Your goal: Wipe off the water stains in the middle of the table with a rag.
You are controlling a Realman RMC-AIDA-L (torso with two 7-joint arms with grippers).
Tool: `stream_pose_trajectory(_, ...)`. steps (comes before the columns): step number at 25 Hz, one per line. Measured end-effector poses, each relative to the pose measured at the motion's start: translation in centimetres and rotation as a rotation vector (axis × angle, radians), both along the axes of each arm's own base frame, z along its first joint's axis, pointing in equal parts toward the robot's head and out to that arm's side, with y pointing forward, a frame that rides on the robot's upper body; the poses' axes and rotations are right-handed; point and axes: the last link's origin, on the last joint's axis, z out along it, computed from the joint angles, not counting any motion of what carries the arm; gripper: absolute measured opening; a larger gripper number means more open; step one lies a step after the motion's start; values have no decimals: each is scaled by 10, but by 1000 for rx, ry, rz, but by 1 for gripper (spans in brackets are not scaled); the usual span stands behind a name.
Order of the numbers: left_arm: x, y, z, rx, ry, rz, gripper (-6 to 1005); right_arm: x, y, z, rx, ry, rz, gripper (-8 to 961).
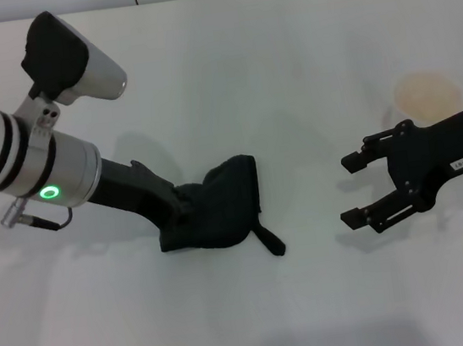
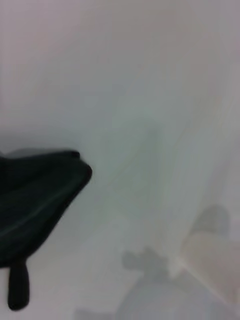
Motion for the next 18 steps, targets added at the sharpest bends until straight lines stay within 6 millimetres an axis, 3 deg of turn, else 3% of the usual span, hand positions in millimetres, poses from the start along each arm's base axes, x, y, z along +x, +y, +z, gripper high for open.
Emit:
stream_pose_trajectory(4, -6, -5, 12, 30, -85, -25, 84, 1, 0, 3, 5, 8, -7, 869)
stream_pose_trajectory(11, -28, -17, 52, 147, -302, -77, 285, 5, 0, 16, 51, 59, -17, 869)
stream_pose_trajectory(18, -68, -48, 93, 361, -497, -203, 524, 23, -7, 27, 132, 152, 0, 869)
